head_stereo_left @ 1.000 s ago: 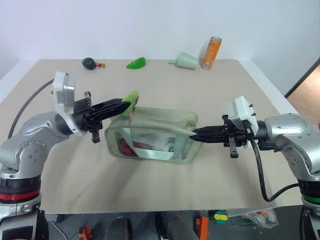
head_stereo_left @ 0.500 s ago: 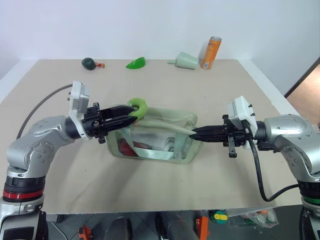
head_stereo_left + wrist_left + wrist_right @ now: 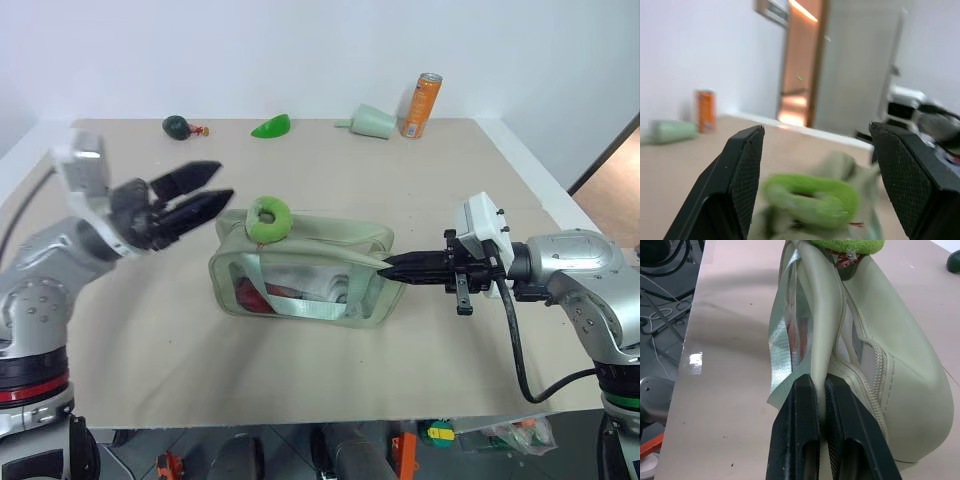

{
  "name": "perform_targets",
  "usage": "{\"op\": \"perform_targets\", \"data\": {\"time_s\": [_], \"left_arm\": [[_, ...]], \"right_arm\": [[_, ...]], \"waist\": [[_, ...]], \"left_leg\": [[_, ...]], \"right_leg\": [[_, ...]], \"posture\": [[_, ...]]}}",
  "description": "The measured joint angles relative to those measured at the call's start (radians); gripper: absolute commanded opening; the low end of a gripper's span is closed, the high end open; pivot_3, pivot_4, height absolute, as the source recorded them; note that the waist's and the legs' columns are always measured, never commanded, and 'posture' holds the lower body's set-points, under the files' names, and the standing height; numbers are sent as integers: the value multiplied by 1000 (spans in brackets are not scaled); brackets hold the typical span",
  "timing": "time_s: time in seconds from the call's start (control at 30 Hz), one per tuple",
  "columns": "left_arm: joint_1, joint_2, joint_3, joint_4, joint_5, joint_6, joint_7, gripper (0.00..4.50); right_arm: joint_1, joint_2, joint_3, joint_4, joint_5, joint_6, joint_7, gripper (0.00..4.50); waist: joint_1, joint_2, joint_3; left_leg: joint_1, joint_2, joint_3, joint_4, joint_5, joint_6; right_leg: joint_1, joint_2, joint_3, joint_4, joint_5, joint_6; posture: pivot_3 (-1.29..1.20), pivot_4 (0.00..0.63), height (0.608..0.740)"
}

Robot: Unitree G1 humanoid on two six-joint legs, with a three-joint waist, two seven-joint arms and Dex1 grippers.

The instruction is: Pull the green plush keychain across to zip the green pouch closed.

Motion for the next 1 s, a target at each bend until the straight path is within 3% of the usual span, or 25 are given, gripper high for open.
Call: {"op": "perform_targets", "data": {"time_s": [0.13, 0.2, 0.63, 0.73, 0.97, 1.0], "left_arm": [[217, 48, -21, 15, 106, -8, -29, 3452], [257, 48, -31, 22, 132, -10, -37, 3452], [252, -10, -66, 17, 141, -27, -33, 3452], [237, -18, -90, 11, 131, -21, -41, 2648], [238, -22, -98, -7, 91, 9, -61, 181], [238, -23, -99, -11, 89, 15, -63, 16]], "right_arm": [[5, 3, -1, -4, 0, 0, -1, 0], [5, 3, -4, -3, -1, 1, -1, 0], [4, 4, -4, -3, -1, 1, 2, 0], [4, 4, -4, -3, -1, 1, 2, 0], [5, 2, -4, -3, -2, 1, 1, 0], [5, 2, -4, -3, -2, 1, 1, 0]], "waist": [[-1, 0, 0], [2, -2, 0], [2, -2, 0], [1, -2, 0], [1, -2, 0], [1, -2, 0]], "left_leg": [[0, 0, 0, -1, 0, 0], [-1, 1, -1, 0, 0, 0], [0, 1, 0, -1, 0, 0], [0, 1, 1, -1, 0, 0], [0, 1, 1, -1, 0, 0], [0, 1, 0, -1, 0, 0]], "right_leg": [[0, -1, -1, 0, -1, -1], [-1, -1, -2, 0, -1, -2], [-1, -1, -2, 0, -1, -1], [-1, -1, -2, 0, -1, -1], [-1, -1, -2, 0, -1, -1], [-1, -1, -2, 0, -1, -1]], "posture": [[0, 150, 740], [0, 150, 740], [0, 150, 740], [0, 150, 740], [0, 150, 740], [0, 150, 740]]}}
